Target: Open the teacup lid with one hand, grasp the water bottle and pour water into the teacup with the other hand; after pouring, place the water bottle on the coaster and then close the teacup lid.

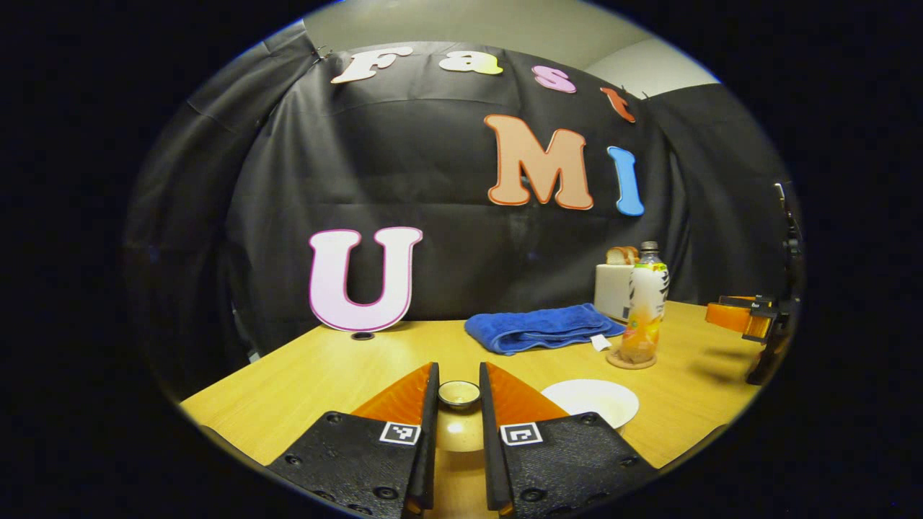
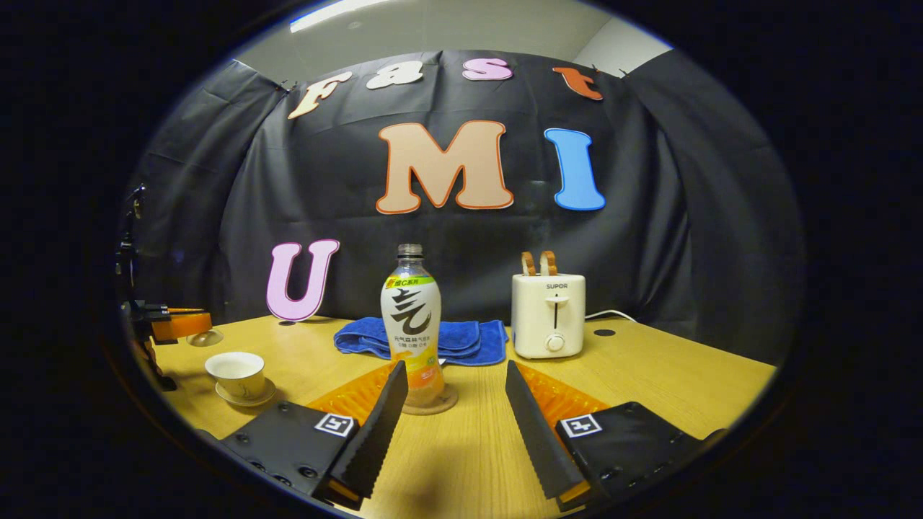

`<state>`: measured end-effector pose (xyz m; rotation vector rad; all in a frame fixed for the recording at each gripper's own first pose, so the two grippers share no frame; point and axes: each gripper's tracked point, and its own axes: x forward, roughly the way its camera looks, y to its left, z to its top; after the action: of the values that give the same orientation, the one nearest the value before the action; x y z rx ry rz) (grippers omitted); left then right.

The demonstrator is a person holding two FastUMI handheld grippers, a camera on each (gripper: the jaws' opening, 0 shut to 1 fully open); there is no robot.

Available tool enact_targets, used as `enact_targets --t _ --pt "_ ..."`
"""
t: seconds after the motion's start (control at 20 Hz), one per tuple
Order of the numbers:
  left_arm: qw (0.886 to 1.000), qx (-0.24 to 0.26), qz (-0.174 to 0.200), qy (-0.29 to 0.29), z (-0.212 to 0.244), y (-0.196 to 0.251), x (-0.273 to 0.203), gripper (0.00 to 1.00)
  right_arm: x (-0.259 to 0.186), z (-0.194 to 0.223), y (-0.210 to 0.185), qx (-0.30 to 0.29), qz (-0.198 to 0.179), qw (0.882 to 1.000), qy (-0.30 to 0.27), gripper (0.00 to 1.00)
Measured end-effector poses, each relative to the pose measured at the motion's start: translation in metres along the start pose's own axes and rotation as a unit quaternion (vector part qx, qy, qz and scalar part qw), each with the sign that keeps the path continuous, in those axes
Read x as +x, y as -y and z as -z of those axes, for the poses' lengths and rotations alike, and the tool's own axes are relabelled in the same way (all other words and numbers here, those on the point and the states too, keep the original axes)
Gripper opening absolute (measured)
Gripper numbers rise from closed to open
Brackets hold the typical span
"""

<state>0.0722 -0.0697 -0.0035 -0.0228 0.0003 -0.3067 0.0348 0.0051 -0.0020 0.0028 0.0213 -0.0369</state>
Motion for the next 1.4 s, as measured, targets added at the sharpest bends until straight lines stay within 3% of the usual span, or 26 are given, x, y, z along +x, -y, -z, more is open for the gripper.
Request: enact_targets --t 0.1,0.15,0.6,0.85,1.1,1.4 --pt "1.000 0.000 0.027 0.000 0.000 0.018 0.004 0.25 -0.002 -0.003 0.017 -0.001 0.034 0.999 0.004 0.91" --pt "0.999 -0.001 0.041 0.002 0.000 0.028 0.006 0.25 -0.003 -0.004 0.020 0.000 0.043 0.999 0.005 0.87" --pt "0.988 0.001 0.153 -0.001 -0.001 0.093 0.000 0.25 -0.013 -0.006 0.021 -0.001 0.042 0.999 0.006 0.87" --pt "0.989 0.003 0.145 -0.014 0.002 0.089 0.003 0.26 -0.012 -0.006 0.021 -0.001 0.041 0.999 0.005 0.90" --pt "0.990 0.019 0.133 -0.053 0.014 0.090 0.005 0.24 -0.012 -0.006 0.021 -0.001 0.041 0.999 0.006 0.87" --pt "0.989 0.021 0.134 -0.061 0.015 0.090 0.007 0.25 -0.012 -0.006 0.021 -0.001 0.041 0.999 0.006 0.87"
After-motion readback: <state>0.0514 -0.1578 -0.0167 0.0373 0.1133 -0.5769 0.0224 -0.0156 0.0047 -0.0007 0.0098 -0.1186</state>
